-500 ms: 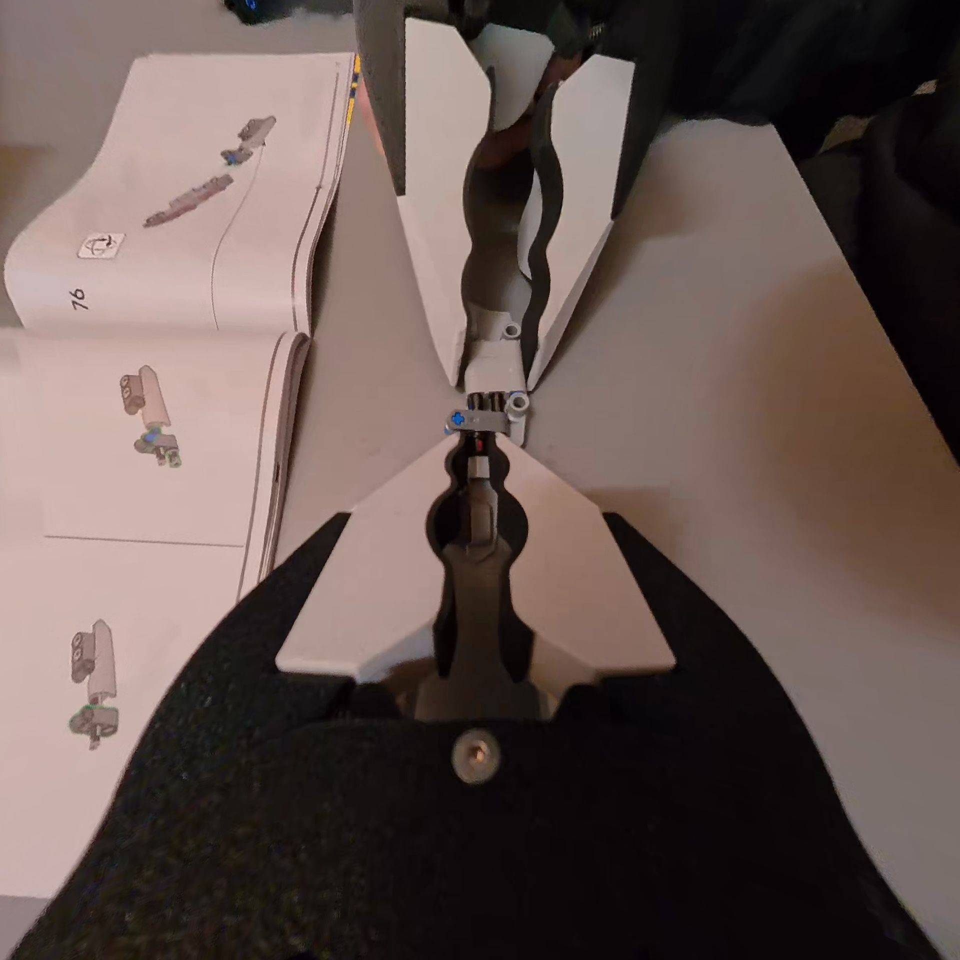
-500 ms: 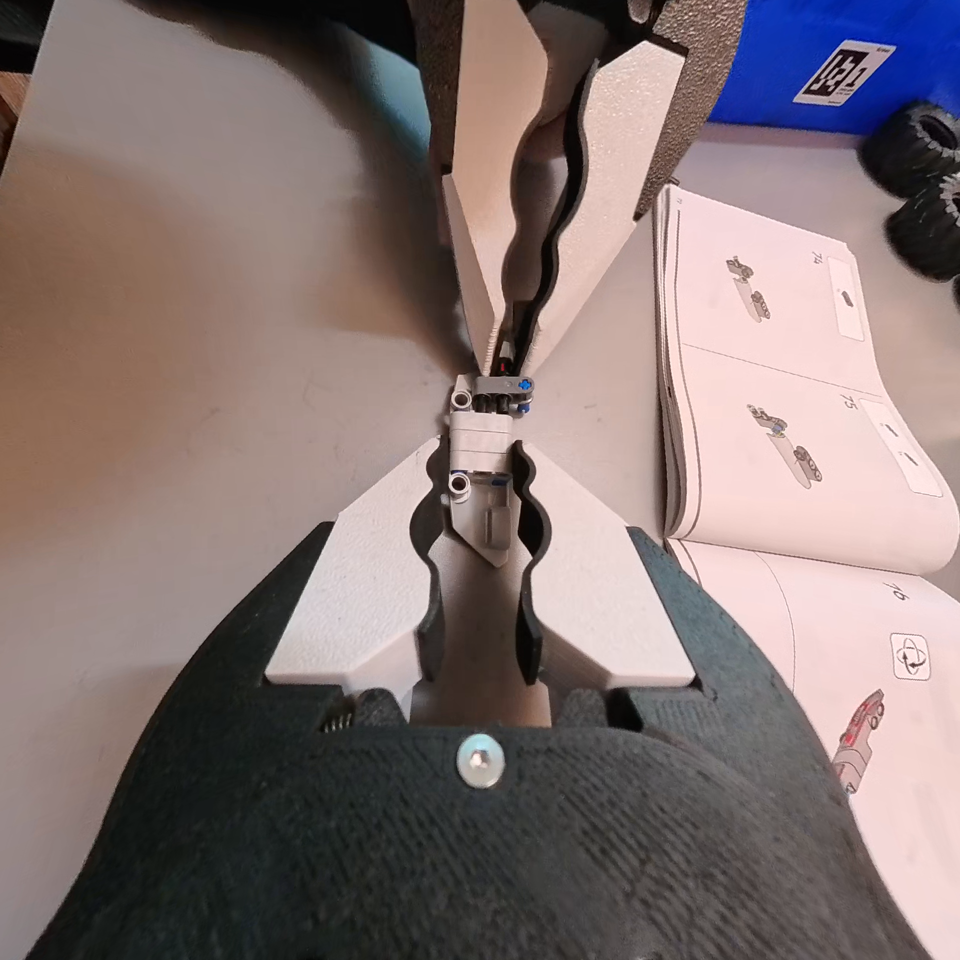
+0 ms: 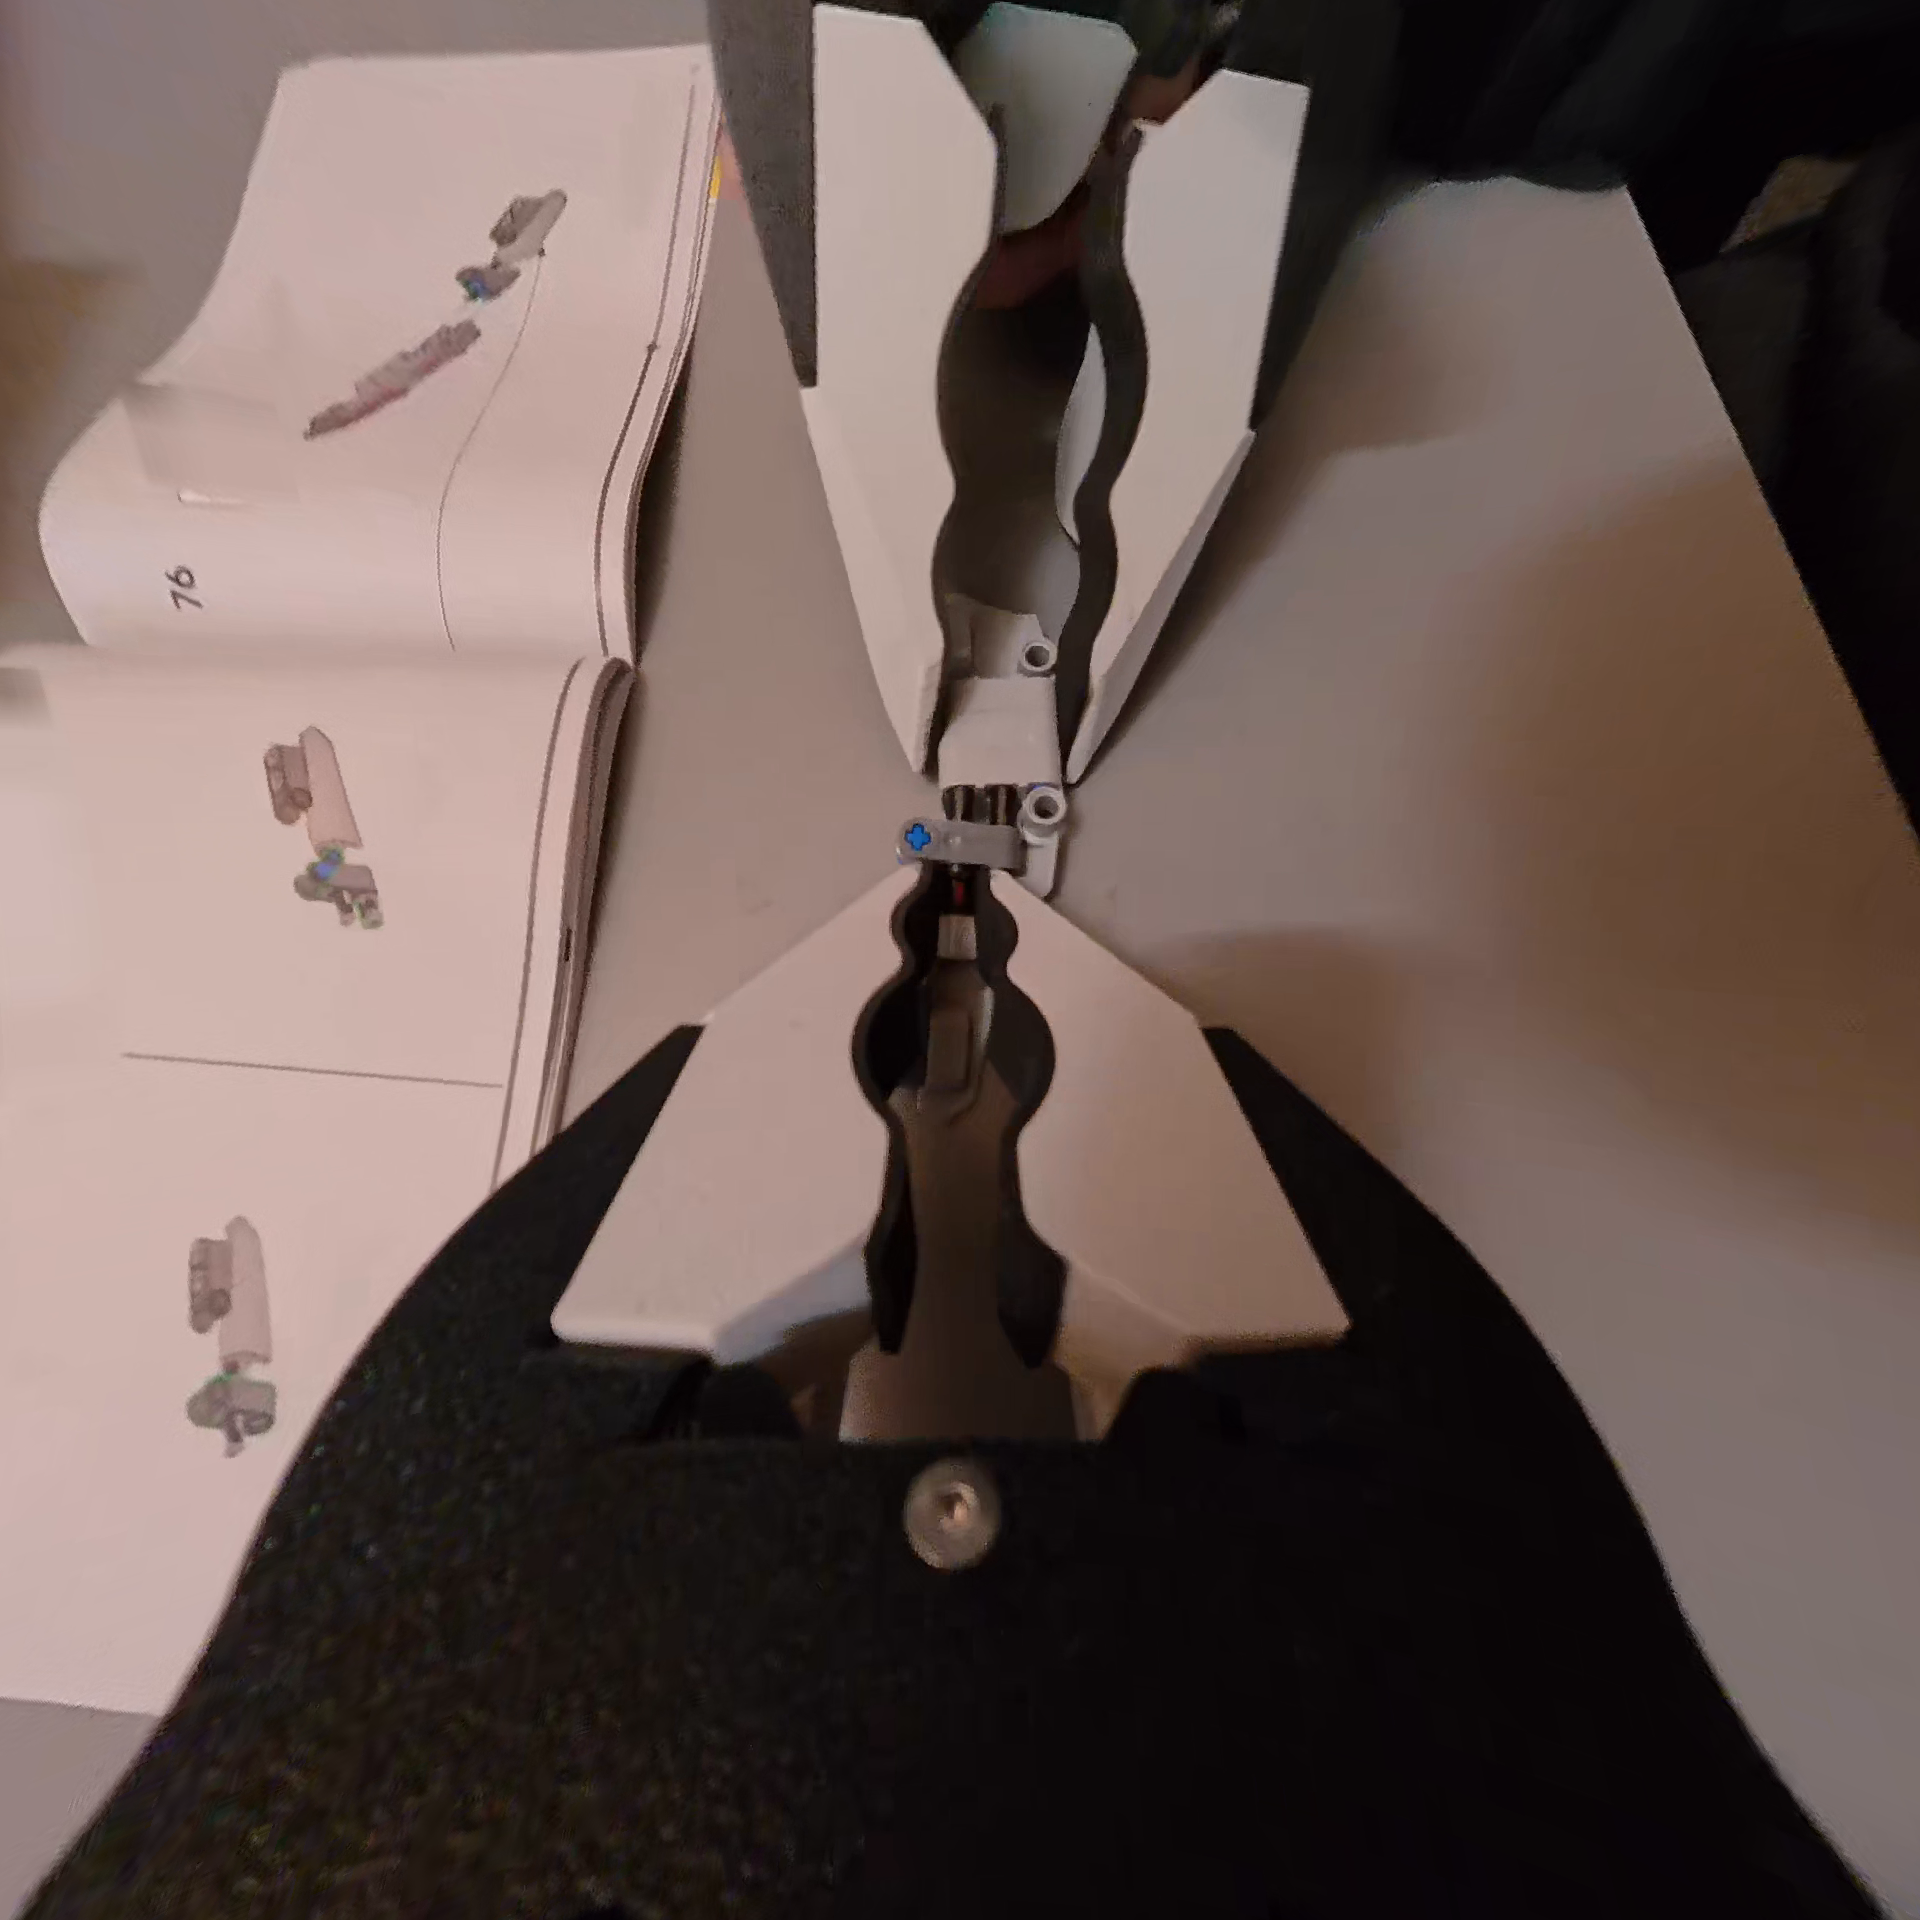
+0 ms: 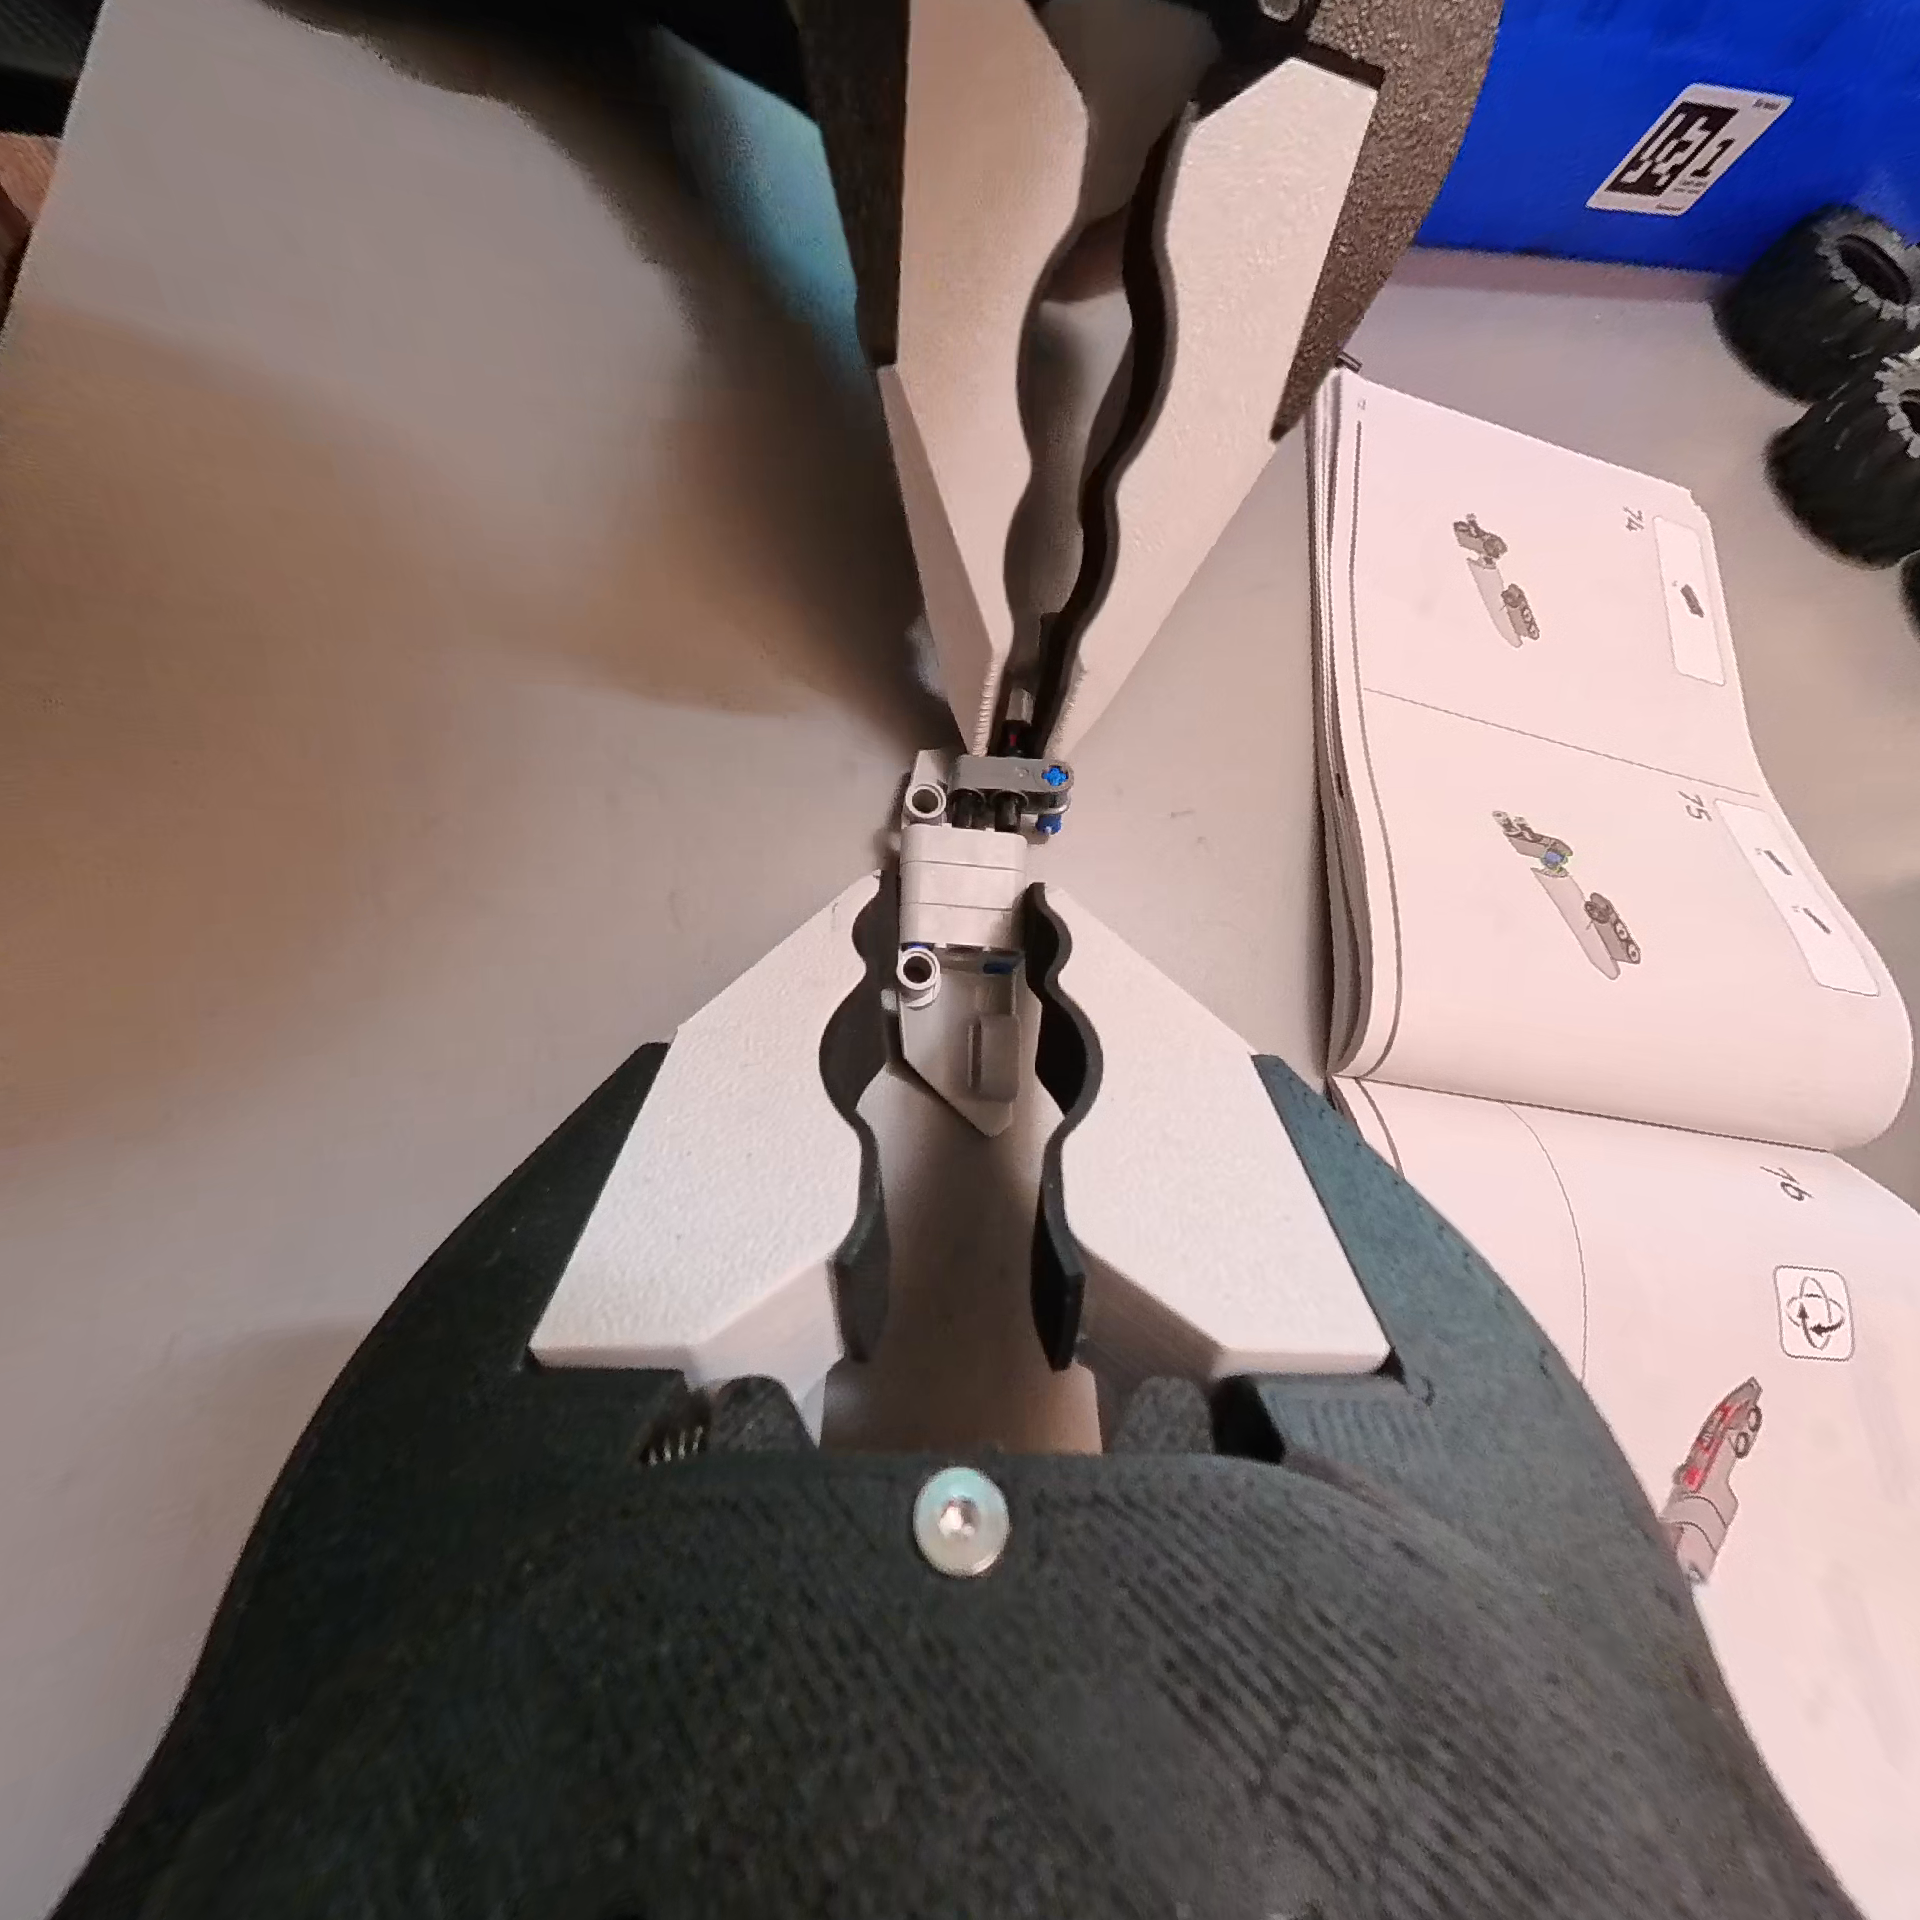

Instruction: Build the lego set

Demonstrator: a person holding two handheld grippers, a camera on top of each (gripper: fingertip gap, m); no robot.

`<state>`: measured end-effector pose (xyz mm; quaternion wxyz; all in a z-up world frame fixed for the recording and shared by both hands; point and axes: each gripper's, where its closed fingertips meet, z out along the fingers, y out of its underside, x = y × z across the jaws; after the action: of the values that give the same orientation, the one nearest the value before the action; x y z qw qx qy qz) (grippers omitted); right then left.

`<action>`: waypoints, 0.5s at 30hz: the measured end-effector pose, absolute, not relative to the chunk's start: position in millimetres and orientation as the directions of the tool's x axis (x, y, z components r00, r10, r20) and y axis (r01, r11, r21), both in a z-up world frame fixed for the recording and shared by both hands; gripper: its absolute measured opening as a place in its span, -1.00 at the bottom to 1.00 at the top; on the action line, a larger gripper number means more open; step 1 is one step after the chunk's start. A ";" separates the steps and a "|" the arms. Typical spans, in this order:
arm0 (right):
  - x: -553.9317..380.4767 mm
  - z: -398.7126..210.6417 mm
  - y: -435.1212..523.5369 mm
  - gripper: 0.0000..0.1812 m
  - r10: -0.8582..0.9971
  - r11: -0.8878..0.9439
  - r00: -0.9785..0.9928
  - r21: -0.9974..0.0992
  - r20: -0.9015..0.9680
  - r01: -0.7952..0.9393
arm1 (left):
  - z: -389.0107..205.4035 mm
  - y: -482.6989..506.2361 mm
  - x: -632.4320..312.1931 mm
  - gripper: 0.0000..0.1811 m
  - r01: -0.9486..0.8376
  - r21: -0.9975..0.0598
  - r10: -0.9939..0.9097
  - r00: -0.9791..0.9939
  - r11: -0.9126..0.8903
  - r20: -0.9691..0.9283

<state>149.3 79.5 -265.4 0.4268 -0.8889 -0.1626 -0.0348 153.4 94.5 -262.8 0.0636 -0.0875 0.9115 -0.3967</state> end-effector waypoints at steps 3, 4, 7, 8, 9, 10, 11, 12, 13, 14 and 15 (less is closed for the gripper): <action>149.2 -265.2 79.5 -0.76 0.262 -0.580 0.942 -0.747 0.209 0.327 | -263.0 94.6 152.6 -0.98 -0.164 -0.708 -0.243 -0.970 0.687 -0.011; 149.1 -265.2 79.5 -0.76 0.264 -0.578 0.941 -0.746 0.213 0.331 | -263.1 94.7 152.4 -0.98 -0.193 -0.695 -0.261 -0.965 0.693 0.007; 149.0 -265.0 79.7 -0.76 0.267 -0.573 0.937 -0.744 0.228 0.344 | -263.5 95.0 151.7 -0.98 -0.281 -0.654 -0.305 -0.949 0.703 0.081; 149.1 -265.0 79.6 -0.76 0.267 -0.573 0.937 -0.744 0.227 0.344 | -263.7 94.9 151.7 -0.98 -0.304 -0.637 -0.310 -0.945 0.708 0.106; 149.1 -265.0 79.6 -0.76 0.267 -0.574 0.937 -0.744 0.225 0.343 | -263.8 95.0 151.7 -0.98 -0.328 -0.616 -0.313 -0.940 0.716 0.137; 149.1 -265.1 79.6 -0.76 0.269 -0.574 0.937 -0.744 0.223 0.341 | -263.9 95.0 151.7 -0.98 -0.347 -0.591 -0.310 -0.936 0.729 0.166; 149.2 -265.1 79.6 -0.76 0.269 -0.575 0.938 -0.745 0.219 0.339 | -264.0 95.1 151.7 -0.98 -0.360 -0.563 -0.307 -0.932 0.744 0.191; 149.2 -265.2 79.6 -0.76 0.271 -0.575 0.938 -0.745 0.216 0.337 | -264.1 95.2 151.5 -0.98 -0.367 -0.533 -0.299 -0.930 0.762 0.213; 149.2 -265.2 79.7 -0.76 0.271 -0.575 0.939 -0.746 0.213 0.336 | -264.2 95.4 151.5 -0.98 -0.373 -0.500 -0.291 -0.927 0.781 0.237; 149.3 -265.2 79.7 -0.76 0.271 -0.576 0.939 -0.746 0.211 0.334 | -264.1 95.4 151.5 -0.98 -0.385 -0.466 -0.289 -0.919 0.796 0.267; 149.6 -265.2 79.6 -0.76 0.269 -0.577 0.940 -0.747 0.208 0.331 | -264.1 95.2 151.7 -0.98 -0.395 -0.441 -0.287 -0.912 0.806 0.293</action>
<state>149.6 79.6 -265.2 0.4275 -0.8873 -0.1691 -0.0359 151.7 95.2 -264.1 -0.1064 -0.1804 0.9443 -0.2538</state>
